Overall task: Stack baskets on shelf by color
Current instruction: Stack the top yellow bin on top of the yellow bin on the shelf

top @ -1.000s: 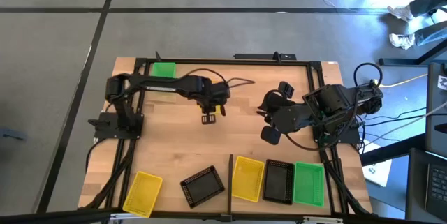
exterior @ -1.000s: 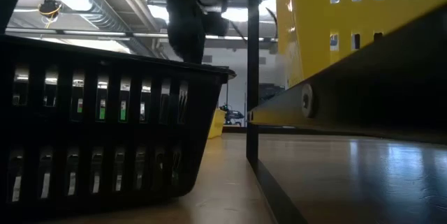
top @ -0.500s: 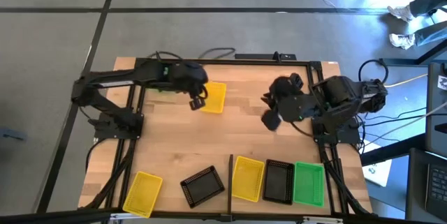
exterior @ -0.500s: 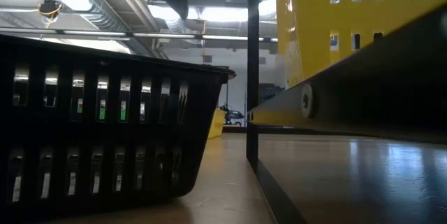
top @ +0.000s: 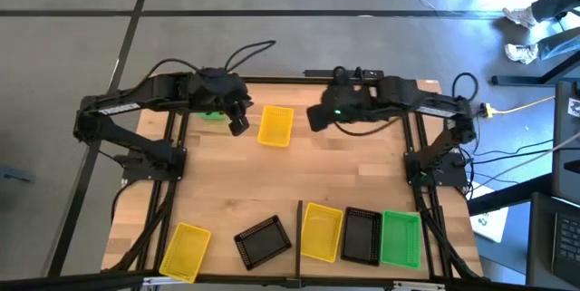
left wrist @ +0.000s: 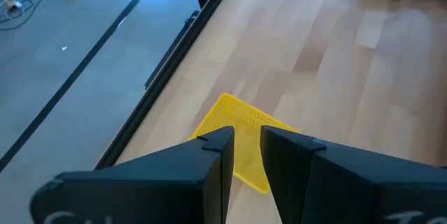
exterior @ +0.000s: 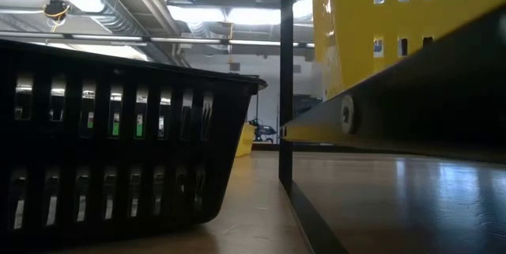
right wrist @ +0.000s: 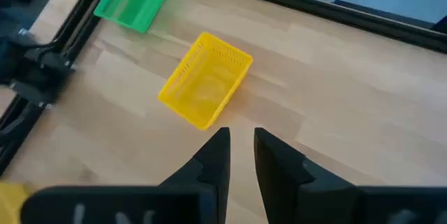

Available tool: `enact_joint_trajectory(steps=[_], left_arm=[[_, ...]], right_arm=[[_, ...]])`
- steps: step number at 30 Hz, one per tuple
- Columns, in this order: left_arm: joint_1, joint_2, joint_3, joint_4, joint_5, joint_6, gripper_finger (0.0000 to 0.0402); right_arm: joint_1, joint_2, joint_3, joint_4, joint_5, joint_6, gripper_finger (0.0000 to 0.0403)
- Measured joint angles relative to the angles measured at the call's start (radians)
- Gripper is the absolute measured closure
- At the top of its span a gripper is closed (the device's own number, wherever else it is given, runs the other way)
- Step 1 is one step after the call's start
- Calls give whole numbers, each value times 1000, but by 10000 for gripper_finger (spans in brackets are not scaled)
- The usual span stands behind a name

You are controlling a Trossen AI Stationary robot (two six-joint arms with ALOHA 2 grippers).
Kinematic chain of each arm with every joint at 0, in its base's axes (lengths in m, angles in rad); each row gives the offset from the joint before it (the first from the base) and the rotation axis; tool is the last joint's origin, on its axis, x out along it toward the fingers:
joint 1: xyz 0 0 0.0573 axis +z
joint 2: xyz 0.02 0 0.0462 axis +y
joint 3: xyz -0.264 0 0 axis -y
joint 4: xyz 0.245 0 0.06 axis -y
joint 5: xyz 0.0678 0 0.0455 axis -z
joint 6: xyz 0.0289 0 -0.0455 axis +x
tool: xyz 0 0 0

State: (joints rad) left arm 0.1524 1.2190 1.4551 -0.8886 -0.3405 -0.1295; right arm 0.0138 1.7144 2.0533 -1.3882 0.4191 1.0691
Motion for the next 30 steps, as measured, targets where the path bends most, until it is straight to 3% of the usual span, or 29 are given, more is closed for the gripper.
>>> enact_joint_trajectory(steps=[9,30], left_arm=[[0,-26,-1,-5,1,1,337],[0,-70,-2,-22,1,88,337]], right_arm=[[-42,130,0,179,-51,99,338],[-135,416,0,175,-271,184,338]])
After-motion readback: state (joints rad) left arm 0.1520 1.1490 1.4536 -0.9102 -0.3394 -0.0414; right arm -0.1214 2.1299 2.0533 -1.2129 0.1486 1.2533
